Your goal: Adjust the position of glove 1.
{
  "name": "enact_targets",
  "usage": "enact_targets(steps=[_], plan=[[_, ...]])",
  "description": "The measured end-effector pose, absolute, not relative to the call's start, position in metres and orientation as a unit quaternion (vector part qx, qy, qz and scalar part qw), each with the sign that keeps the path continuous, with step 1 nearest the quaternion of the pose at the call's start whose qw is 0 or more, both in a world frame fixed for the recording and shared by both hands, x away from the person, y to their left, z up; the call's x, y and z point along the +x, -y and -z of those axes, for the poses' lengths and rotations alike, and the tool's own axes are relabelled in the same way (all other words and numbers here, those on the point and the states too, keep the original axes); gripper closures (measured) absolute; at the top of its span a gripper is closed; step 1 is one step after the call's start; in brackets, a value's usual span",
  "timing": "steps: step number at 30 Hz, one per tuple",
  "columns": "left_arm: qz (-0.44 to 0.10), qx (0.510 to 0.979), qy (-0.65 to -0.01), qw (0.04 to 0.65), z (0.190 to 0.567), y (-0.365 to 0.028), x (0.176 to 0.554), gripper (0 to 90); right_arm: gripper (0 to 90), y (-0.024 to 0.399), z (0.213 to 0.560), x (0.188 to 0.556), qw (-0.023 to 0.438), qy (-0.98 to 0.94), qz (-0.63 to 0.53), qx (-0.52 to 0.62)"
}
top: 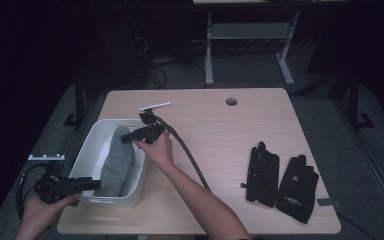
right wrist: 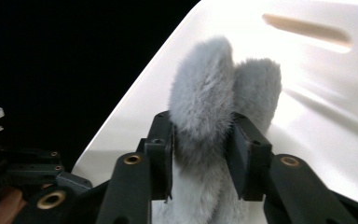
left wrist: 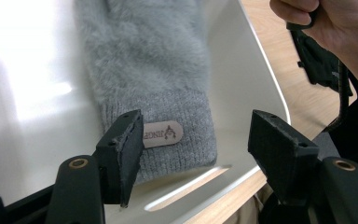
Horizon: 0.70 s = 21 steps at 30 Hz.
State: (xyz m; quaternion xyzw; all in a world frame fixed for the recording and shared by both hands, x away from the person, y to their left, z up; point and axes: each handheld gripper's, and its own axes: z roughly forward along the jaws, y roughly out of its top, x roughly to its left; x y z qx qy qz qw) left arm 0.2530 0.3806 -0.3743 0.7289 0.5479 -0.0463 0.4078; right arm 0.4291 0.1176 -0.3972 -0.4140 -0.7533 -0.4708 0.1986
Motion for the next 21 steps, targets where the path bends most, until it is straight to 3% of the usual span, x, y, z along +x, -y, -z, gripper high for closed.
enact_targets(steps=[21], plan=[[0.037,0.725,-0.54,0.426,0.363,-0.372,0.258,34.6,59.1,-0.093,0.379,0.434,0.208,0.73,0.5,-0.416]])
